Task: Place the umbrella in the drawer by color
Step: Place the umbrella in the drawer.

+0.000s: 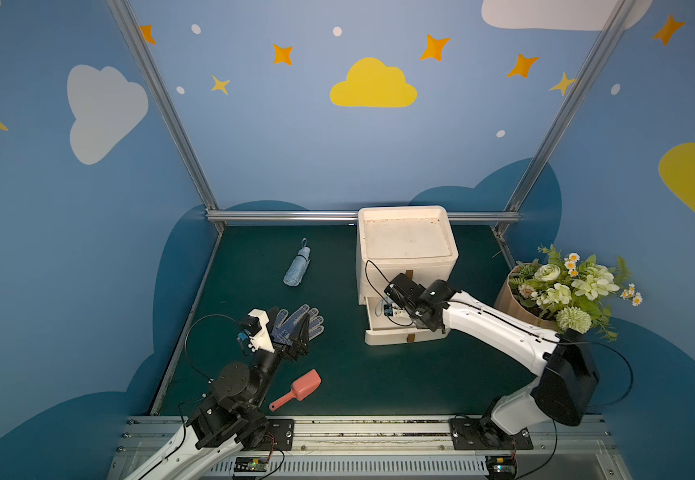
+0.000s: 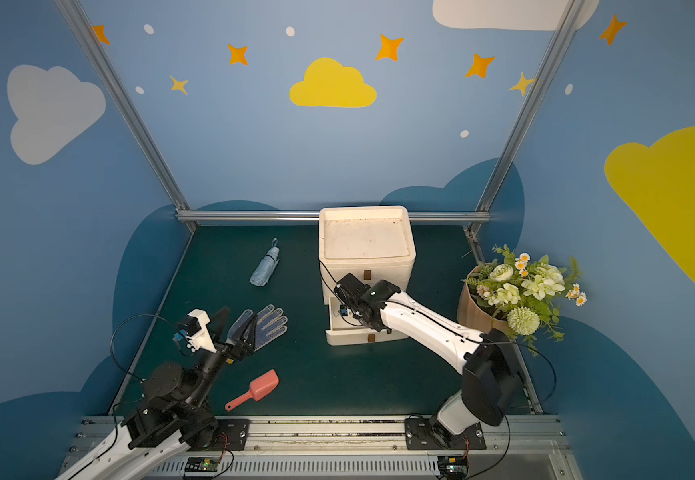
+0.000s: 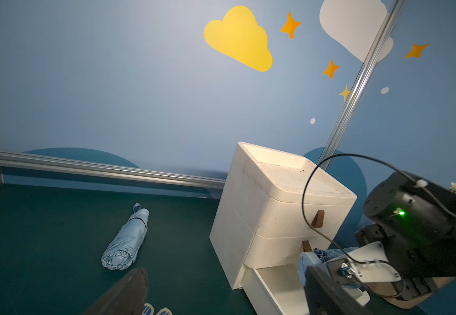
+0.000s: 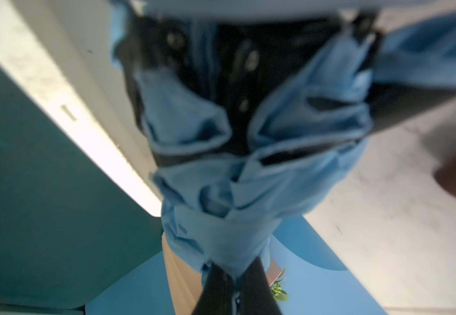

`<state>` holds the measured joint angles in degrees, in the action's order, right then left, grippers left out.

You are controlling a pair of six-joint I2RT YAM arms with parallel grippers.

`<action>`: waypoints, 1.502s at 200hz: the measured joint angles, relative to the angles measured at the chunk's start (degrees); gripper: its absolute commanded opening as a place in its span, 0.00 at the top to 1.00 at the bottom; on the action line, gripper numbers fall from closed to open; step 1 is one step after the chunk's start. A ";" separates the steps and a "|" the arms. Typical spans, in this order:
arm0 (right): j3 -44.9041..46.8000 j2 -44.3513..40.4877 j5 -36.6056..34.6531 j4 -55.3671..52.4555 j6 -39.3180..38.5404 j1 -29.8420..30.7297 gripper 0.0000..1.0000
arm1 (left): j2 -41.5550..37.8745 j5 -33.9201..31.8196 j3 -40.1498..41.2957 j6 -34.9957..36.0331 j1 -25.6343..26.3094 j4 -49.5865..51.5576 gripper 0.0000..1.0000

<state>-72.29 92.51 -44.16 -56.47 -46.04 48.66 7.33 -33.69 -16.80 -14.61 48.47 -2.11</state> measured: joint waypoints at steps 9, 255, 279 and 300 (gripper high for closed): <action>-1.20 3.15 -0.81 -0.31 0.68 -0.11 1.00 | -0.48 -0.20 0.00 -0.20 0.00 0.02 0.05; 5.11 -17.62 16.11 12.41 18.58 2.45 0.21 | 3.65 -3.87 1.07 -0.52 -0.24 -0.52 0.03; 13.97 -29.00 20.31 23.08 19.45 2.45 0.03 | 6.10 -4.46 1.68 0.13 -0.81 -1.49 0.04; 23.93 -38.86 21.42 35.41 21.64 2.36 0.02 | 9.11 -4.68 1.86 0.87 -1.57 -2.47 0.04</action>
<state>-48.36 53.65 -22.74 -21.06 -24.40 51.03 16.45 -38.37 -14.94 -13.74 46.89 -4.58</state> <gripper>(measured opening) 0.969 0.965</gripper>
